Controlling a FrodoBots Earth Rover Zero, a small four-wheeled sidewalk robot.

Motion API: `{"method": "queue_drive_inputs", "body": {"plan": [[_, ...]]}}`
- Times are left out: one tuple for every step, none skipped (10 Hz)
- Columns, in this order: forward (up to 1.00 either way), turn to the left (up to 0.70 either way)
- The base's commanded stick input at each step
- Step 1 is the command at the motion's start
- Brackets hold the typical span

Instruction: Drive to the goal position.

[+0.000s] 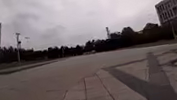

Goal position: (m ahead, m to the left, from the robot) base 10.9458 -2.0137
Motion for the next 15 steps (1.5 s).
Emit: {"method": "queue_drive_inputs", "body": {"plan": [[0.70,0.00],[0.70,0.00],[0.70,0.00],[0.70,0.00],[0.70,0.00],[0.70,0.00],[0.70,0.00],[0.70,0.00],[0.70,0.00],[0.70,0.00],[0.70,0.00],[0.70,0.00],[0.70,0.00],[0.70,0.00],[0.70,0.00]]}}
